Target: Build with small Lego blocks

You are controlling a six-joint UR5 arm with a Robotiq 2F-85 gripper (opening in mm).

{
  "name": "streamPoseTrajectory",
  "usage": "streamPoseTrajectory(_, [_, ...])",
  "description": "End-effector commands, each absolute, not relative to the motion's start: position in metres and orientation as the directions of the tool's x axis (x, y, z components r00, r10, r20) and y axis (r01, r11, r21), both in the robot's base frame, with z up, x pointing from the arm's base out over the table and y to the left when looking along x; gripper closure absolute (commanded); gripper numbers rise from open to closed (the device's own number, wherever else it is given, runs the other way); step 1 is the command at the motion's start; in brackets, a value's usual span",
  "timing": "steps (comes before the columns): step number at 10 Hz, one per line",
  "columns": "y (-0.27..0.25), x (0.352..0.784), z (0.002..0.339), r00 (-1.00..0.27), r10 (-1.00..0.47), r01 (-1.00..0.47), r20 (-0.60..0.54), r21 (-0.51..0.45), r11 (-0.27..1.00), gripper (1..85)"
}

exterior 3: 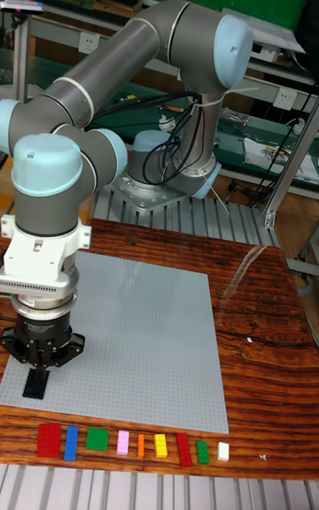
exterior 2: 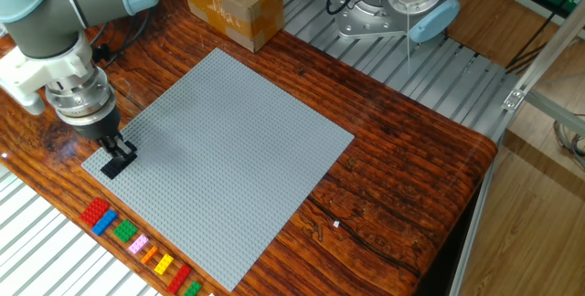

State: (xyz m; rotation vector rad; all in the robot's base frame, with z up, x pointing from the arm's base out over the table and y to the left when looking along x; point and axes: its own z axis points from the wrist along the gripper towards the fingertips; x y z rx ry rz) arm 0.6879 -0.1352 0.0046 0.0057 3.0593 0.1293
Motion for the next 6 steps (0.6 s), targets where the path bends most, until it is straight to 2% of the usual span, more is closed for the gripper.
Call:
streamPoseTrajectory(1, [-0.136,0.692,0.007,-0.995,0.002,-0.008,-0.095,0.1,0.995,84.7])
streamPoseTrajectory(6, [-0.146,0.674,0.013,-1.0,0.009,0.008,-0.016,0.035,0.999,84.7])
